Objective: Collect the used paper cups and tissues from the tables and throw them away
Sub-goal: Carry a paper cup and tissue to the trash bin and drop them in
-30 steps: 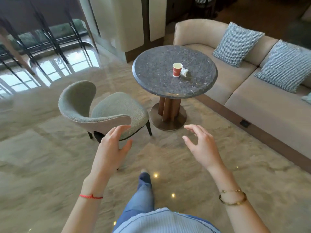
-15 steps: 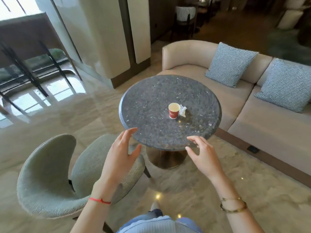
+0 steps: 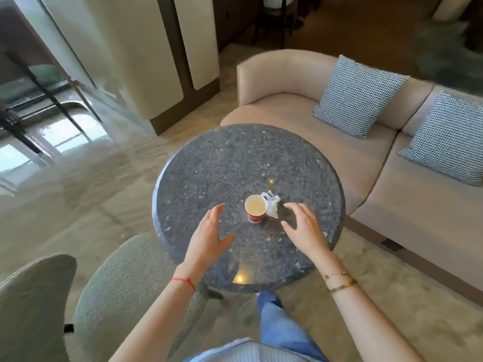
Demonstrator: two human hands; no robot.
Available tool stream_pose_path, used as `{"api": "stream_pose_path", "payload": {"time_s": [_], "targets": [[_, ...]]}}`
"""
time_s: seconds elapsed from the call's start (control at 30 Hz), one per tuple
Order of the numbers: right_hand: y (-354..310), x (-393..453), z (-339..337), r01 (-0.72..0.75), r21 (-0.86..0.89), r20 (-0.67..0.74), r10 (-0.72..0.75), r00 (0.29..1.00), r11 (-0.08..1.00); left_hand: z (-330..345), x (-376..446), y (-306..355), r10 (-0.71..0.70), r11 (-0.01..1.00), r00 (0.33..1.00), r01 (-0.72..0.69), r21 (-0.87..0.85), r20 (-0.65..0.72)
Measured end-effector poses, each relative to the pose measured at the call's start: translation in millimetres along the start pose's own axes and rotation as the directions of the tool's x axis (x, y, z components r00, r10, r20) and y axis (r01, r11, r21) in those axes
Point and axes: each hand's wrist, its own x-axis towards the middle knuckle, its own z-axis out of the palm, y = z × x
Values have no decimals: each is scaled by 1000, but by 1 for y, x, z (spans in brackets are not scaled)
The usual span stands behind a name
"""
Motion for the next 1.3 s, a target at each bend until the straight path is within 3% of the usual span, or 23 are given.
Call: {"api": "stream_pose_path", "payload": {"time_s": [0.33, 0.53, 0.7, 0.93, 1.17, 1.3], "targets": [[61, 128, 45, 56, -138, 315, -10, 949, 989, 86, 90, 11, -274, 962, 946, 269, 50, 176], [73, 157, 73, 138, -186, 424, -48, 905, 973, 107, 109, 10, -328, 945, 935, 326, 36, 134], [77, 165, 86, 192, -184, 440, -93, 893, 964, 116, 120, 11, -340, 940, 933, 341, 6, 115], [86, 162, 88, 158, -192, 426, -63, 903, 969, 123, 124, 14, -341, 934, 939, 344, -94, 40], [73, 154, 61, 133, -1, 382, -122, 916, 991, 94, 99, 19, -415, 893, 905, 385, -232, -97], [45, 138, 42, 230, 94, 341, -248, 907, 969, 73, 67, 20, -448, 883, 866, 389, -263, -223]]}}
